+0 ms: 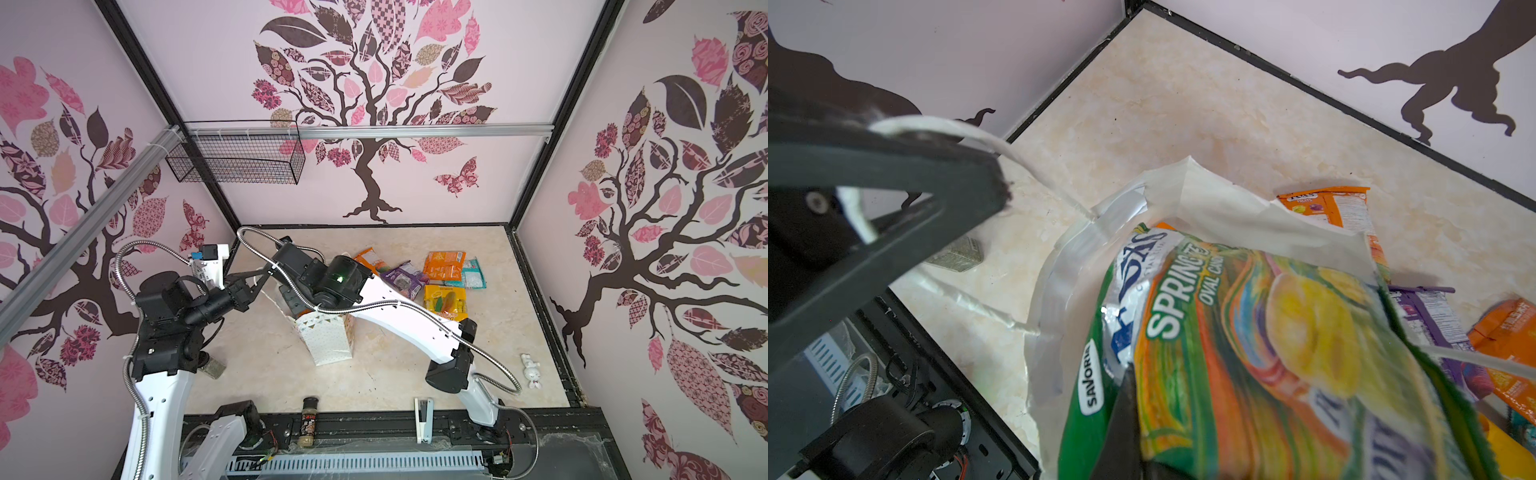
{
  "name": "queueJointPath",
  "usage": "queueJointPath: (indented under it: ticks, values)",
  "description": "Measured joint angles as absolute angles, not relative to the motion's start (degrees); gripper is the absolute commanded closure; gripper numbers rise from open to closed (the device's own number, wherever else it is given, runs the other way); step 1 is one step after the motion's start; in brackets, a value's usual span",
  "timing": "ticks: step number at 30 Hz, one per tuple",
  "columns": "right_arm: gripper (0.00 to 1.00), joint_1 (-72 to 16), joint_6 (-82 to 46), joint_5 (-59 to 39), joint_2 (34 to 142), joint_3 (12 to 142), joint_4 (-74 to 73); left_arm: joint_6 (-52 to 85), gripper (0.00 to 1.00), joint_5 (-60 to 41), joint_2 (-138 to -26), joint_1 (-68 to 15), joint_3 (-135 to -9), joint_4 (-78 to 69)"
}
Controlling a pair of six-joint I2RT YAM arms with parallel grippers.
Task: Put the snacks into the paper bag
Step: 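Carry the green packet over the bag opening beside the left gripper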
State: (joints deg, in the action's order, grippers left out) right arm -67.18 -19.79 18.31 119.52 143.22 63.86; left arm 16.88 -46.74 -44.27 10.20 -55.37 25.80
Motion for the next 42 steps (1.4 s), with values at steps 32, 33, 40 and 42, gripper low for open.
queueJointPath:
  ticks: [32,33,40,42]
  values:
    - [1.00,-62.4,-23.2,11.2,121.7,142.1,61.6,16.5,1.00,-46.7,-43.9,10.2,-55.4,25.9]
    - [1.00,-62.0,-23.3,11.5,121.7,142.1,61.5,16.5,1.00,-46.7,-43.9,10.2,-55.4,26.0]
    - [0.98,-60.6,-24.0,11.5,122.2,142.1,60.0,16.5,1.00,-46.8,-43.9,10.2,-55.4,25.9]
    - [0.96,-60.3,-24.1,11.0,122.7,142.1,59.5,16.5,1.00,-46.8,-43.9,10.2,-55.4,25.9]
